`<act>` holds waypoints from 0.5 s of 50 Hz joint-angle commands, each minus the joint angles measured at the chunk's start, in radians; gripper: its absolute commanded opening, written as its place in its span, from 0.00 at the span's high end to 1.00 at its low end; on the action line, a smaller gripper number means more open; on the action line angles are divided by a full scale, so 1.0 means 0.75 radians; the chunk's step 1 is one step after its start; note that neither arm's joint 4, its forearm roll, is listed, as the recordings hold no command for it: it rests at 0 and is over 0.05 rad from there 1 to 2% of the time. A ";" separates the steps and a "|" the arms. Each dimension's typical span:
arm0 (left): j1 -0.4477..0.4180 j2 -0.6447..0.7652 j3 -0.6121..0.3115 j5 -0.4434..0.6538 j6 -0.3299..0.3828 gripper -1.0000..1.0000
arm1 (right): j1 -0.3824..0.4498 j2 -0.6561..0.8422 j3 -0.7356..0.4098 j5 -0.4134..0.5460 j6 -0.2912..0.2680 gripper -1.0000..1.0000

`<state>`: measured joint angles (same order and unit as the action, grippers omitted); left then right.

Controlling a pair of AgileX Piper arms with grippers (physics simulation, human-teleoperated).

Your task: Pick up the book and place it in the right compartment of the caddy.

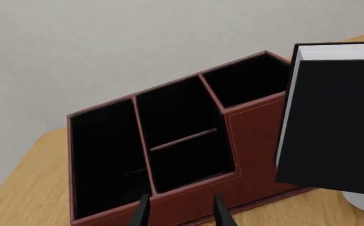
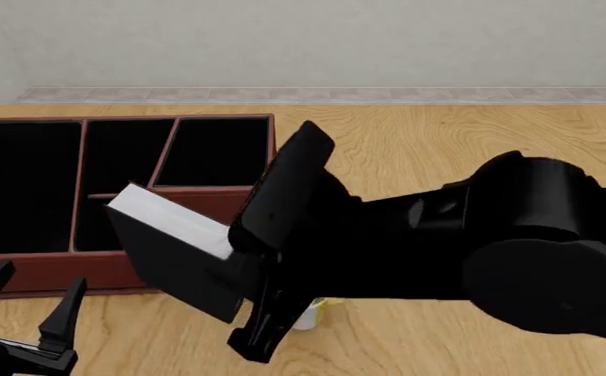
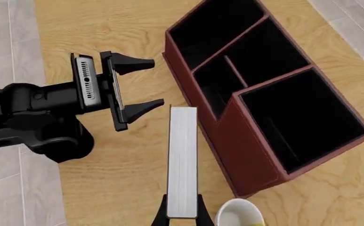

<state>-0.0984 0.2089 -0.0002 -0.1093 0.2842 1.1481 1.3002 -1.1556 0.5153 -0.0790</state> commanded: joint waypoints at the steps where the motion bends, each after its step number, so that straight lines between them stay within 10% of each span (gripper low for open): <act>1: 0.000 0.003 0.000 -0.001 0.001 0.00 | 0.006 -0.061 -0.122 0.098 0.023 1.00; 25: -0.002 -0.005 0.000 0.007 0.010 0.00 | 0.073 -0.105 -0.402 0.315 0.047 1.00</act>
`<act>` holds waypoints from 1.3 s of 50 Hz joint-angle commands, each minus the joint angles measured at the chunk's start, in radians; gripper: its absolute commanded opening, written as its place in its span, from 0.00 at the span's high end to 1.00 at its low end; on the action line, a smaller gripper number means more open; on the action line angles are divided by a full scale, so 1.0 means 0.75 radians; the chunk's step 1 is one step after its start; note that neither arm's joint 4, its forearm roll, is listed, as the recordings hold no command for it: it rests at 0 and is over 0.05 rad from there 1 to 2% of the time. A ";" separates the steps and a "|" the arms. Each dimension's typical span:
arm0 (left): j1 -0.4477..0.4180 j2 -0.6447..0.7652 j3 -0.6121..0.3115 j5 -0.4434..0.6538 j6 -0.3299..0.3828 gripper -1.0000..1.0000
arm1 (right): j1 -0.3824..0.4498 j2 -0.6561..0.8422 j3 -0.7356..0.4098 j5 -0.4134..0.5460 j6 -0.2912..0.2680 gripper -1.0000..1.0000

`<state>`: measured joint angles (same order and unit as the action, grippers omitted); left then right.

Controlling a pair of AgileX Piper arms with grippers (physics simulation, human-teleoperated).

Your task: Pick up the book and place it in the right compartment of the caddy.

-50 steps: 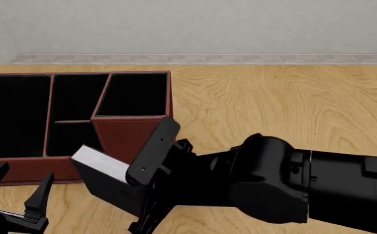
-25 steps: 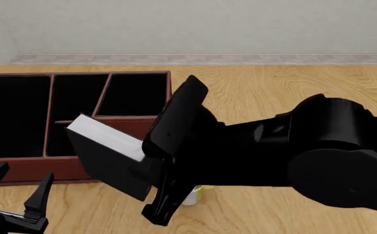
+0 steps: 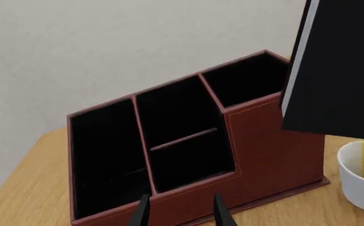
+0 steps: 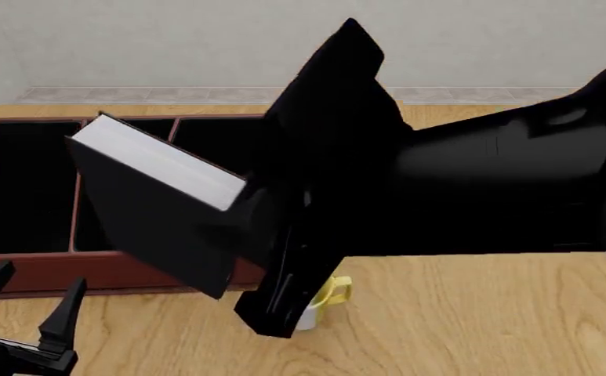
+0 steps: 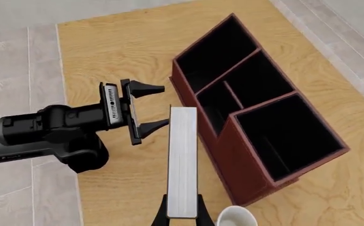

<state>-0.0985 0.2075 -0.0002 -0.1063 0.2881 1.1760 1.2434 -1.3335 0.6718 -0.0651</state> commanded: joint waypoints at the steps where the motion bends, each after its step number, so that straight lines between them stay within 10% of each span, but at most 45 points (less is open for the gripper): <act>1: -0.002 -0.001 0.000 0.001 0.005 0.00 | 0.033 -0.030 -0.176 0.115 0.027 1.00; 32: 0.001 -0.002 0.000 0.007 -0.006 0.00 | -0.099 0.057 -0.584 0.316 -0.054 1.00; 65: 0.006 0.005 0.000 -0.001 -0.019 0.00 | -0.271 0.213 -0.566 0.221 -0.093 1.00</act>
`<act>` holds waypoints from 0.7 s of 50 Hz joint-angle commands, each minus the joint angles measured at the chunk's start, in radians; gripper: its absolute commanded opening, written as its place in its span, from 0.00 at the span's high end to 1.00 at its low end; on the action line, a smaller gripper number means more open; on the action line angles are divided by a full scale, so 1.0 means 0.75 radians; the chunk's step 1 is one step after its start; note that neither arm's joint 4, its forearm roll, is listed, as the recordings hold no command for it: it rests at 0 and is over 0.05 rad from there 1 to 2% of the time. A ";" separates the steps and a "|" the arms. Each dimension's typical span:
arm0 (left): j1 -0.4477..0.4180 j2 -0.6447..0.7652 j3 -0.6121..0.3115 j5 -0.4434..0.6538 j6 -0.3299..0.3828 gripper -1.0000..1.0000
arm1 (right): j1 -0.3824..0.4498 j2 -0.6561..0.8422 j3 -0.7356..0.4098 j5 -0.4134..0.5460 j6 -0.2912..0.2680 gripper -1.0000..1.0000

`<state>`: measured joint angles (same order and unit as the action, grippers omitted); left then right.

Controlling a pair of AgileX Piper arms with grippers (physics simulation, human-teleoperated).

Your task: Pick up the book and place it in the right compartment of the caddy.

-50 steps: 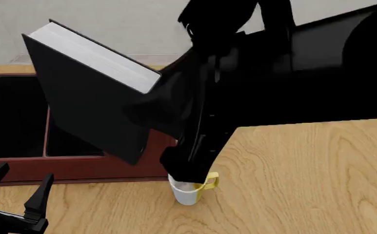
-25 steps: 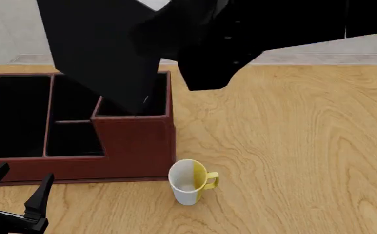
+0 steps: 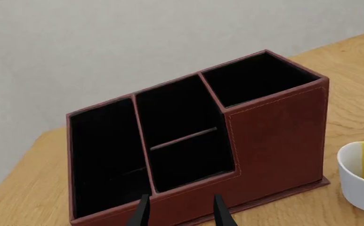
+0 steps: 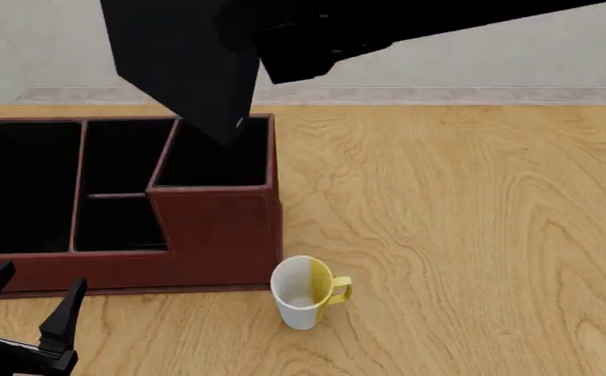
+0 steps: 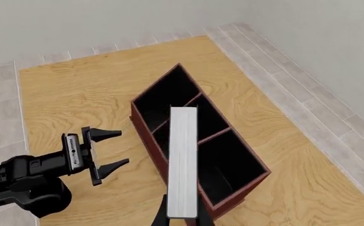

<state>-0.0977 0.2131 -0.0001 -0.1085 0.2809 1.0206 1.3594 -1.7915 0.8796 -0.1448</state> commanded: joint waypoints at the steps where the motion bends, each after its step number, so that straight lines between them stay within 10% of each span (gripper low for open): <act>1: 0.008 0.001 0.000 0.001 -0.014 0.00 | -0.066 0.061 0.061 -0.064 0.015 1.00; 35: 0.003 0.005 0.000 -0.005 -0.005 0.00 | -0.145 0.192 0.131 -0.157 0.020 1.00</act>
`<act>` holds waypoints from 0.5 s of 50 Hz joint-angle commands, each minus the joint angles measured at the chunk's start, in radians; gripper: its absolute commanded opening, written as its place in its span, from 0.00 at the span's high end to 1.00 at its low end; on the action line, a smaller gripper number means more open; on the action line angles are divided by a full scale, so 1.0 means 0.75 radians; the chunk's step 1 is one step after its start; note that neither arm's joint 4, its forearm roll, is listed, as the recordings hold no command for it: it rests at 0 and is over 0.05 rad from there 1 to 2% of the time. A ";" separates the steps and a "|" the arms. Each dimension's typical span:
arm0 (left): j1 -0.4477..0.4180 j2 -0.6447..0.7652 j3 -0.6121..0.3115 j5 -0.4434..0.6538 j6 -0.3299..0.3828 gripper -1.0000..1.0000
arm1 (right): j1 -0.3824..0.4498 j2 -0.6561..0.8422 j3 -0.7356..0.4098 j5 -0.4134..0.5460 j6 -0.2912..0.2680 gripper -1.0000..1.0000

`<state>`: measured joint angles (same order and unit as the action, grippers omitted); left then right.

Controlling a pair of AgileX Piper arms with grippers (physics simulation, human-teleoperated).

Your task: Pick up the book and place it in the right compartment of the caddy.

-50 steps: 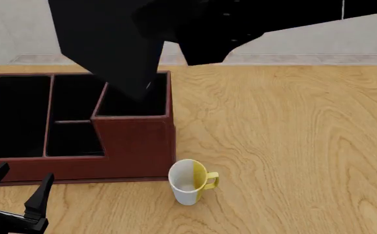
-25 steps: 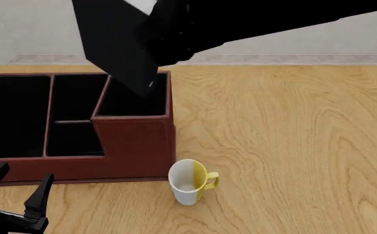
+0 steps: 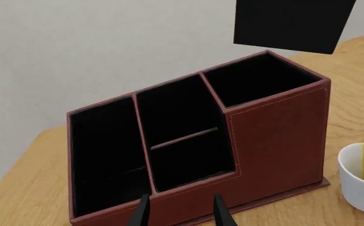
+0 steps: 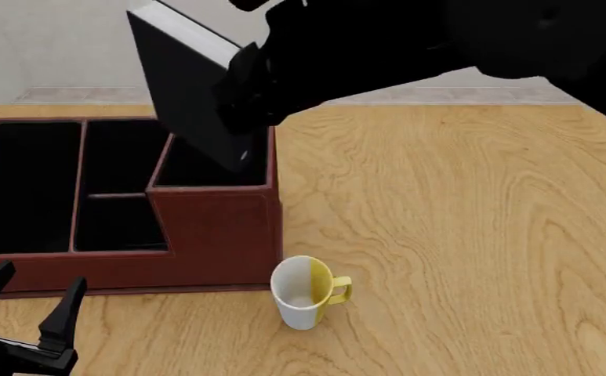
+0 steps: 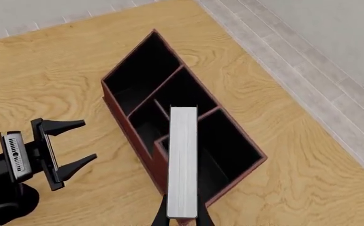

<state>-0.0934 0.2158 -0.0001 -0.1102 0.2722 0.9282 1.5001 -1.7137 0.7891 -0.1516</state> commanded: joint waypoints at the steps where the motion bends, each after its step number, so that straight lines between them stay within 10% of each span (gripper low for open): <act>1: -0.003 0.003 0.000 -0.003 0.006 0.00 | -0.022 0.005 0.028 -0.036 0.029 1.00; 25: -0.008 0.016 0.000 -0.019 0.011 0.00 | -0.072 0.112 -0.050 -0.049 0.035 1.00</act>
<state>-0.0980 0.2265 -0.0001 -0.1219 0.2795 0.8895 1.5631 -1.7338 0.7666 -0.1447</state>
